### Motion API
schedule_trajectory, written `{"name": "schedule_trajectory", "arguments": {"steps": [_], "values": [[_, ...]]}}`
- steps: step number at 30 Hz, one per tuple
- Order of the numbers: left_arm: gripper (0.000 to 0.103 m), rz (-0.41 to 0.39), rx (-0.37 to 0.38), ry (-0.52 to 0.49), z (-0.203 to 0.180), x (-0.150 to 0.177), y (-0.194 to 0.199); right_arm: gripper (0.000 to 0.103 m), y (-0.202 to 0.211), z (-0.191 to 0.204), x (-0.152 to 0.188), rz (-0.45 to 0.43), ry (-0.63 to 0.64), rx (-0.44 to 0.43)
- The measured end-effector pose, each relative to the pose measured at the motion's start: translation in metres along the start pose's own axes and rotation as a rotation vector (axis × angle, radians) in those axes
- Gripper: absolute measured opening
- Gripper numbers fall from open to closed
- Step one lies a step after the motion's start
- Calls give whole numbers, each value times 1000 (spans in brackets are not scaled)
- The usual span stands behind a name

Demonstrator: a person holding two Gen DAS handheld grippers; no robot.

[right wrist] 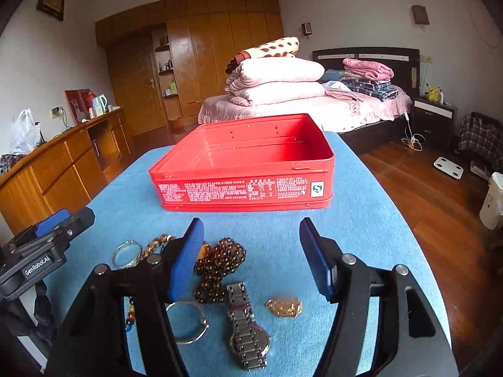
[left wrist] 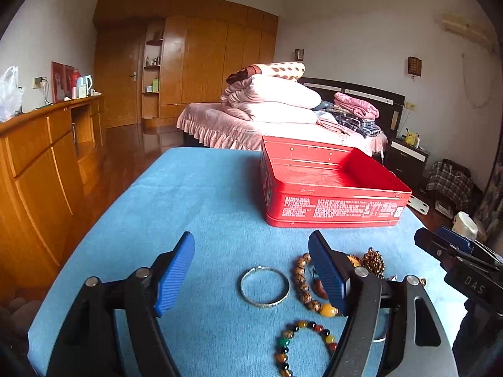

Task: Organize jewelry
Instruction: 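Lift both open tools out of the red tin, then grasp the silver bangle with the left tool while the right tool grasps the brown bead strand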

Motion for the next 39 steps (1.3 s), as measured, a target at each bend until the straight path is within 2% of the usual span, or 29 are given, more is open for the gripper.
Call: {"name": "schedule_trajectory", "arguments": {"steps": [11,19,25,29,39], "values": [[74,102,-17,5,4,18,-14,60,-13,19,15,101,32,-35],[74,150,-17,30,9,24,-27,56,-23,33,17,143,39,-24],[73,236,0,43,11,29,-39,53,-28,36,15,165,41,-23],[58,288,26,53,12,31,-47,53,-28,36,17,171,37,-29],[58,312,15,13,6,31,-53,52,-32,37,16,181,47,-34]]}}
Point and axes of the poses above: each gripper's, at about its wrist camera, not at the fingertips, and y roughly against the way its jaws point, z to its left, x to its underside, the point moved 1 cm from there along -y, roughly the way its jaws point, and after that the axes turned 12 degrees about x, right-handed, at the moved point
